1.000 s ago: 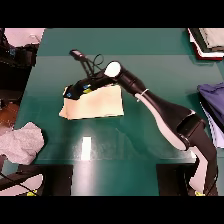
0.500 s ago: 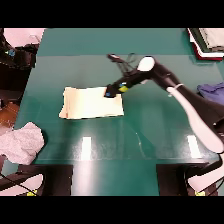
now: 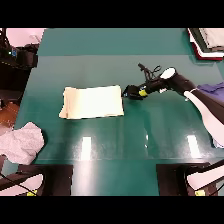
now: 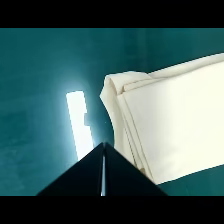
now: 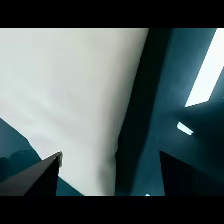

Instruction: Fold the shirts.

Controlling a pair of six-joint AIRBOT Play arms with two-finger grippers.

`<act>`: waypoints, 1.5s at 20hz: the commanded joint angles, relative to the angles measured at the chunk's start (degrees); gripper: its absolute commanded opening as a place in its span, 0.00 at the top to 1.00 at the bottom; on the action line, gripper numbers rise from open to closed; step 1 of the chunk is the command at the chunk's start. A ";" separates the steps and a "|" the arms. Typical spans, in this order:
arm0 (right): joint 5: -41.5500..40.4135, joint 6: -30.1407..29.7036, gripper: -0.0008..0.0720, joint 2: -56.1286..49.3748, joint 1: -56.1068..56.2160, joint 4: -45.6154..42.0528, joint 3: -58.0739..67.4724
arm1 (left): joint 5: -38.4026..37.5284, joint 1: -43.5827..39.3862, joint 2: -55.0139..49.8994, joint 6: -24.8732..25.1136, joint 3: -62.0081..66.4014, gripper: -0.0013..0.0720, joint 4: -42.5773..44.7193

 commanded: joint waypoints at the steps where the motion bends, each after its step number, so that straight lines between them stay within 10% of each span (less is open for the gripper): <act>1: -1.18 0.17 0.03 -5.90 3.72 3.74 3.48 | 0.96 0.02 -0.20 0.02 -2.23 0.95 -1.75; 6: -1.16 0.17 0.29 -14.84 10.40 9.97 13.03 | 0.07 0.02 -0.20 0.46 -3.69 0.95 -1.73; 9: -1.36 -3.13 0.96 -16.26 12.66 9.79 15.93 | -0.68 0.02 -0.20 0.48 -3.69 0.95 -1.73; 16: -1.05 -4.35 0.97 -3.52 4.74 7.19 8.76 | -2.01 0.00 -0.20 0.44 -3.69 0.95 -2.16; 30: -1.20 -0.68 0.97 22.82 -49.83 -13.60 1.11 | 2.19 -3.67 -0.22 0.26 -3.69 0.95 -18.21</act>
